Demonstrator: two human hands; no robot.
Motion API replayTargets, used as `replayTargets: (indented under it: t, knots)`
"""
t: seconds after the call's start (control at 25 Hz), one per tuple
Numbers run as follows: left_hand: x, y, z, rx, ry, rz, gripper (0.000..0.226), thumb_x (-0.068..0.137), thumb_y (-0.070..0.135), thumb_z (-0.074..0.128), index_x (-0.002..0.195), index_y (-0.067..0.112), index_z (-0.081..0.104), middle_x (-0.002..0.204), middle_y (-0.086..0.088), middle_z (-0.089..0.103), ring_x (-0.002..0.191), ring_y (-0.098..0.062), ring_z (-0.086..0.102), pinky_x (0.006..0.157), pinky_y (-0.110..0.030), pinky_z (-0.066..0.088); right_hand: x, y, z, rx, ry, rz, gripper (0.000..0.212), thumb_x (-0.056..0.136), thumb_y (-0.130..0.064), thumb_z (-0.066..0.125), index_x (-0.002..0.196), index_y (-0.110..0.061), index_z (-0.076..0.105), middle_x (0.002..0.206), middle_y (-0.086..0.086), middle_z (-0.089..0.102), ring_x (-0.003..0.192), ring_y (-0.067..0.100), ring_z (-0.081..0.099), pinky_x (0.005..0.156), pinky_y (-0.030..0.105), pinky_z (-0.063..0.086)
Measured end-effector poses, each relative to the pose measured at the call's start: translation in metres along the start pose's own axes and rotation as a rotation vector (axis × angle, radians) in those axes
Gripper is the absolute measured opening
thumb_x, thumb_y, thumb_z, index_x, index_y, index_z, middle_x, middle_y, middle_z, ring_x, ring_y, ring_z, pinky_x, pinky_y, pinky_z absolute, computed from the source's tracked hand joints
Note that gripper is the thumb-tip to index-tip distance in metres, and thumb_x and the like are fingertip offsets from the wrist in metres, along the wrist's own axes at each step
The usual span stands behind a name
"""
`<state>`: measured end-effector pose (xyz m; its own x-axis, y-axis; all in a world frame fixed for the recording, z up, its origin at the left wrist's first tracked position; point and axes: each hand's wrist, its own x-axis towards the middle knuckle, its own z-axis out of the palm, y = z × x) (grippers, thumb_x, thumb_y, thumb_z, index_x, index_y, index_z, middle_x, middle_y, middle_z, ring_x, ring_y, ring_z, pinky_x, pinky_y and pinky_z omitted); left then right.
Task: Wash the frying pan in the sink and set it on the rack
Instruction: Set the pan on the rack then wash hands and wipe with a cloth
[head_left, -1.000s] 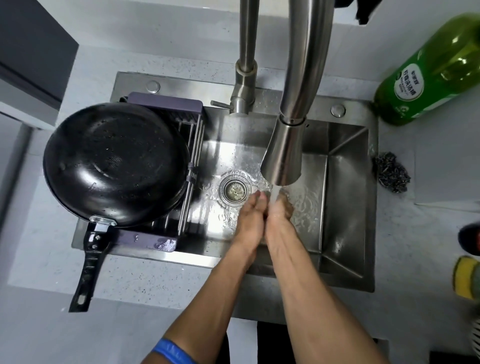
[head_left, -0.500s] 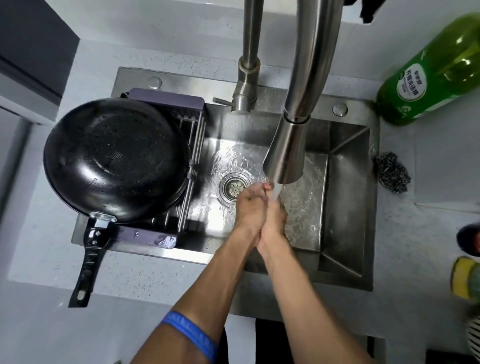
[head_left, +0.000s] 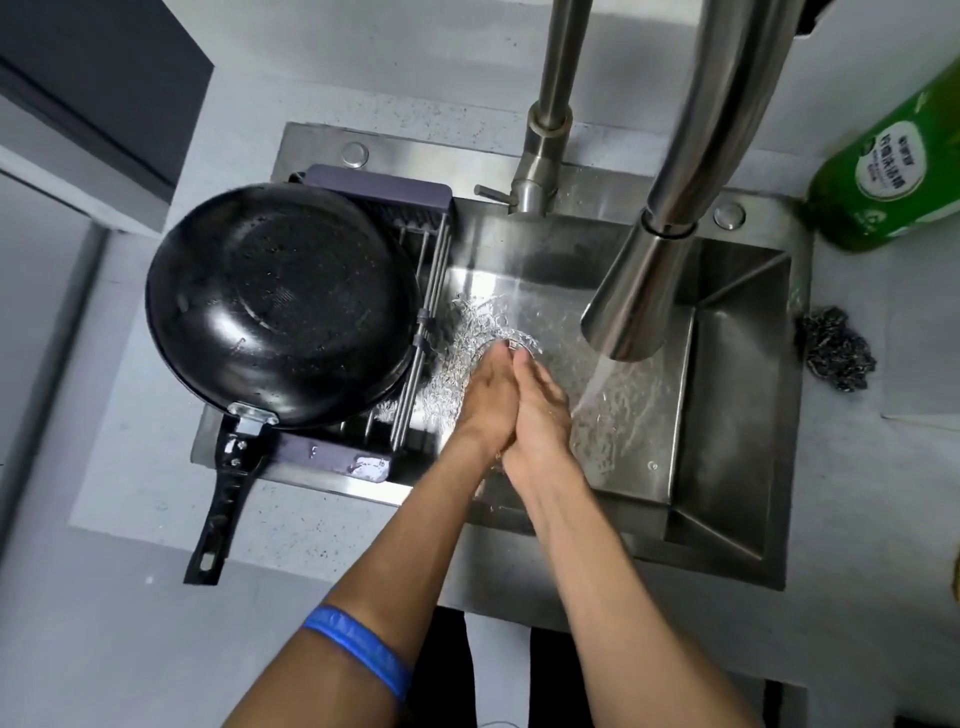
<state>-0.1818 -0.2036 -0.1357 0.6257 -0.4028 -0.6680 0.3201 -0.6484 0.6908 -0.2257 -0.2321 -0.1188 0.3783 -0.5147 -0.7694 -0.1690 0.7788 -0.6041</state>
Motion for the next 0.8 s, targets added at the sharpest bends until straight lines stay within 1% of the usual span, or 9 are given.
replayTargets:
  t: [0.04,0.12,0.2,0.28,0.36,0.48,0.6,0.68,0.8]
  knots:
    - [-0.003,0.001,-0.007,-0.129,0.001,-0.016,0.05,0.1,0.049,0.02,0.107,0.026,0.064,0.11,0.003,0.064,0.108,-0.008,0.057,0.103,-0.034,0.039,0.002,-0.001,0.007,-0.061,0.057,-0.016,0.019,0.097,-0.036,0.061,0.088,-0.02,0.064,0.086,0.007,0.07,0.075,0.018,0.065,0.073,0.034,0.054]
    - [-0.011,-0.002,-0.017,-0.251,-0.032,-0.06,0.054,0.1,0.05,0.022,0.114,0.02,0.065,0.12,-0.002,0.064,0.113,-0.011,0.057,0.107,-0.035,0.038,0.009,-0.003,0.022,0.006,0.164,-0.032,0.03,0.093,-0.027,0.067,0.066,-0.017,0.063,0.062,-0.001,0.067,0.057,0.015,0.061,0.056,0.023,0.051]
    - [-0.022,-0.006,-0.025,-0.146,0.007,-0.052,0.052,0.098,0.05,0.027,0.116,0.019,0.065,0.123,-0.004,0.063,0.116,-0.017,0.056,0.105,-0.037,0.04,0.015,-0.001,0.033,-0.014,0.247,-0.028,0.039,0.088,-0.01,0.064,0.051,-0.017,0.053,0.047,-0.005,0.054,0.046,0.014,0.047,0.042,0.016,0.037]
    - [-0.032,-0.013,-0.038,0.091,0.184,-0.086,0.041,0.092,0.05,0.038,0.101,0.022,0.067,0.109,-0.004,0.068,0.105,-0.024,0.061,0.096,-0.039,0.045,0.016,0.002,0.031,-0.167,0.282,-0.044,0.036,0.081,-0.01,0.058,0.049,-0.021,0.048,0.047,-0.003,0.047,0.043,0.013,0.036,0.04,0.019,0.027]
    - [-0.039,-0.023,-0.059,0.022,0.214,-0.15,0.043,0.089,0.056,0.046,0.094,0.02,0.068,0.098,-0.007,0.071,0.095,-0.029,0.064,0.088,-0.041,0.05,0.005,0.005,0.036,-0.313,0.216,-0.117,0.035,0.085,-0.015,0.06,0.052,-0.021,0.049,0.045,-0.006,0.047,0.044,0.015,0.039,0.046,0.024,0.029]
    - [-0.046,-0.026,-0.082,-0.627,-0.215,-0.188,0.053,0.085,0.064,0.051,0.108,0.021,0.071,0.104,-0.004,0.072,0.087,-0.018,0.068,0.074,-0.032,0.054,-0.018,0.012,0.043,-0.363,-0.074,-0.318,0.008,0.092,-0.017,0.058,0.09,-0.017,0.066,0.073,-0.014,0.064,0.065,0.004,0.06,0.064,0.021,0.047]
    - [-0.046,-0.019,-0.104,-0.857,-0.254,-0.021,0.018,0.089,0.021,0.062,0.103,0.018,0.072,0.107,-0.008,0.07,0.089,-0.016,0.067,0.072,-0.026,0.054,-0.041,0.015,0.034,-0.333,-0.205,-0.3,0.061,0.079,-0.007,0.067,0.135,-0.024,0.051,0.115,-0.003,0.067,0.102,0.003,0.065,0.087,0.023,0.053]
    - [-0.042,-0.011,-0.117,-0.866,-0.215,0.041,0.015,0.09,0.015,0.059,0.096,0.015,0.073,0.1,-0.009,0.07,0.09,-0.019,0.067,0.071,-0.027,0.055,-0.051,0.013,0.022,-0.391,-0.206,-0.261,0.064,0.073,-0.013,0.076,0.131,-0.031,0.055,0.114,0.0,0.071,0.101,0.01,0.069,0.082,0.024,0.056]
    - [-0.039,-0.001,-0.127,-0.874,-0.311,0.005,0.037,0.095,0.041,0.049,0.104,0.013,0.072,0.101,-0.01,0.07,0.098,-0.024,0.066,0.086,-0.038,0.053,-0.066,0.005,0.018,-0.513,-0.228,-0.228,0.021,0.083,-0.022,0.075,0.102,-0.031,0.074,0.098,-0.004,0.077,0.086,0.009,0.073,0.072,0.022,0.053]
